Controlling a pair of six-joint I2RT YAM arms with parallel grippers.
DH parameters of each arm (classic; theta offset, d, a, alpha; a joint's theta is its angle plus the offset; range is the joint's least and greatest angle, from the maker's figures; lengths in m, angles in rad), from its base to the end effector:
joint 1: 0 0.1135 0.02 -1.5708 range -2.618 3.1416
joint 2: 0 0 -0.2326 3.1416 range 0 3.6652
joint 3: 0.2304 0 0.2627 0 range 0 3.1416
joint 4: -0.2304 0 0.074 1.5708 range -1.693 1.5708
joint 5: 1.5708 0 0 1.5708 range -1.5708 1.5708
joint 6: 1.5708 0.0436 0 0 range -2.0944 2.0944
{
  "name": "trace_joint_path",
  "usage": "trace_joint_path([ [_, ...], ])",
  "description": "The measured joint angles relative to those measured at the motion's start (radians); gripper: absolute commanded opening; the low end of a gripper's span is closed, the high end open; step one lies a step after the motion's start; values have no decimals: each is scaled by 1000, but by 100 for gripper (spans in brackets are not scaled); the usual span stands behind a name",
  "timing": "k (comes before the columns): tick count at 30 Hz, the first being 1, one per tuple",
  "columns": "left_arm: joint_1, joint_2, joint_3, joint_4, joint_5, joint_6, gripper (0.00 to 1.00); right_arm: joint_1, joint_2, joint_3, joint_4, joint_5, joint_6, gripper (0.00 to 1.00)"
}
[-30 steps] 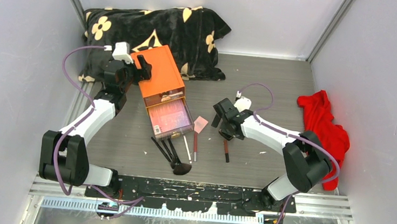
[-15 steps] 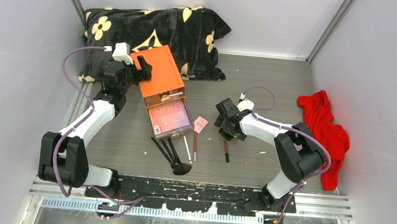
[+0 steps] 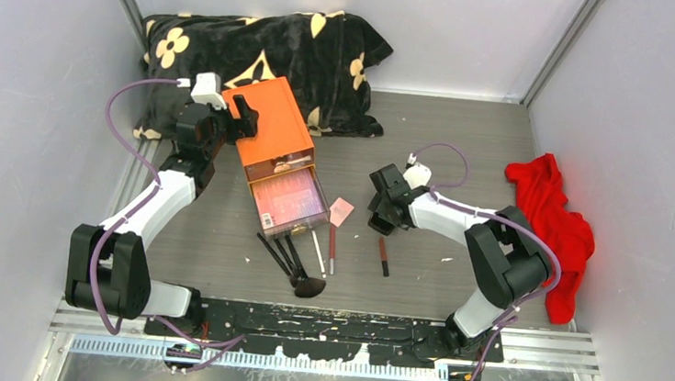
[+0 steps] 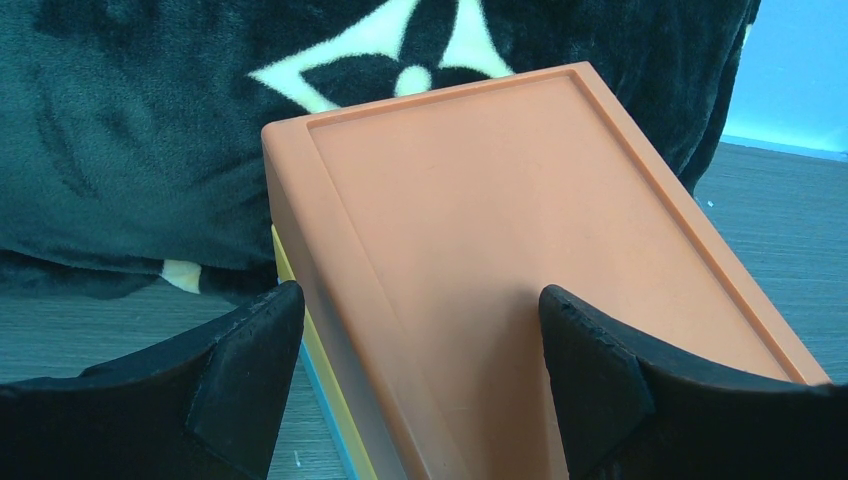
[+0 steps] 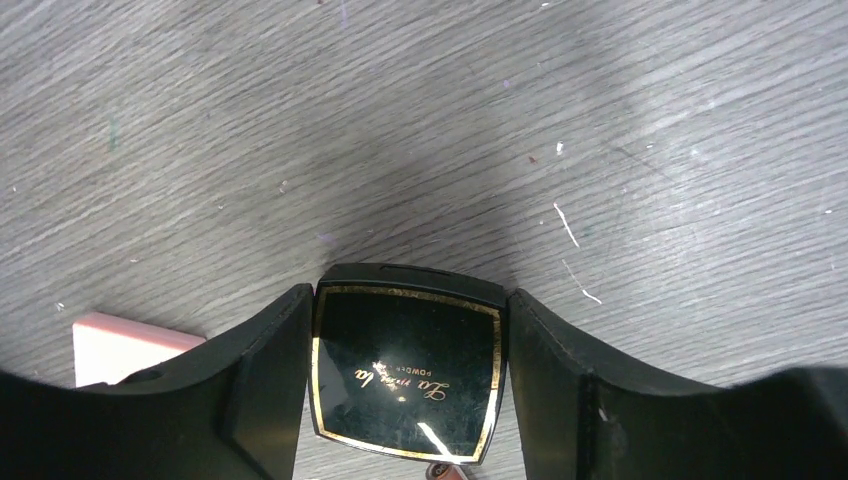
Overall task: Organize the makeup
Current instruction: Pick up the makeup from the center of the board, then place the makeup in the drawer.
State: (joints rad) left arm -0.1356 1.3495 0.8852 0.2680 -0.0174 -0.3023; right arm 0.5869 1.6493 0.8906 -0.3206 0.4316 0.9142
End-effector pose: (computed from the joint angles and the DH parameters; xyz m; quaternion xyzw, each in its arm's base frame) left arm 0.3368 -0.0452 0.2566 -0.0698 0.7698 -0.1312 0.6207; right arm 0.2755 0.1613 0.1128 0.2058 0.9263 0.0102 0.3154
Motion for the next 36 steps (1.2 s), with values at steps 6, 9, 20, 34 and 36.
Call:
trace_joint_path([
  [6, 0, 0, 0, 0, 0, 0, 85, 0, -28, -28, 22, -20, -54, 1],
  [9, 0, 0, 0, 0, 0, 0, 85, 0, -60, -25, -25, -29, -106, 1],
  [20, 0, -6, 0, -10, -5, 0, 85, 4, -103, 465, -258, -131, -347, 1],
  [34, -1, -6, 0, -12, -5, 0, 85, 296, -35, 758, -409, -184, -419, 1],
  [36, -1, -8, 0, -14, -5, 0, 85, 344, -12, 784, -412, -172, -422, 1],
])
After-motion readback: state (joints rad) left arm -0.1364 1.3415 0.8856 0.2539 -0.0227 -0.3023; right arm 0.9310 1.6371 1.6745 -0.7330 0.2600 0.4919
